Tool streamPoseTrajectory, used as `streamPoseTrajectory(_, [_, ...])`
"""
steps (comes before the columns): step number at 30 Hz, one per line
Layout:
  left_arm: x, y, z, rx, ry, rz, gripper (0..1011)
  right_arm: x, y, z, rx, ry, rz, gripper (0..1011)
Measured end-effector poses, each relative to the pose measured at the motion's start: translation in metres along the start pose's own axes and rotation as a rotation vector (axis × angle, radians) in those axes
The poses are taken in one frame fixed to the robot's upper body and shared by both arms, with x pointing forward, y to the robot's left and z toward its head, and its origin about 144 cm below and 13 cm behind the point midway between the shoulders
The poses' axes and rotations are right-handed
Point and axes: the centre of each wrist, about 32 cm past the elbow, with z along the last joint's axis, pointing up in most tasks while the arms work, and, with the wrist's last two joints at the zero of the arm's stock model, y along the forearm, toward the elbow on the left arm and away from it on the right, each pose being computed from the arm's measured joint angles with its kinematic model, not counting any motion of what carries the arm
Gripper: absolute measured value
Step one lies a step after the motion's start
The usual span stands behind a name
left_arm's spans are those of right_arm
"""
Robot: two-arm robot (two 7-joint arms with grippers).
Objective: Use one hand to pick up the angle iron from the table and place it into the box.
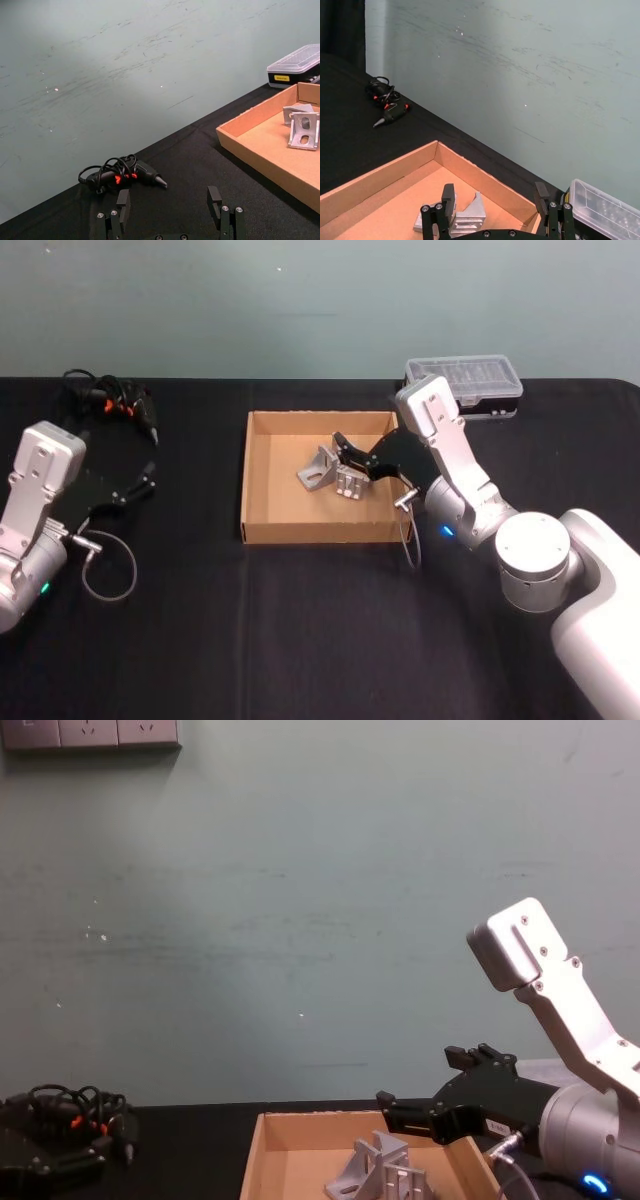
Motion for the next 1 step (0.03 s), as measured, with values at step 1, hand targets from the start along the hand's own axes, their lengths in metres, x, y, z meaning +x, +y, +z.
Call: streamPoseTrajectory(1, [0.0000, 0.0000, 0.0000, 0.000, 0.000, 0.000, 1011, 0.0000, 0.0000, 0.0000, 0.000, 0.000, 0.000, 1004])
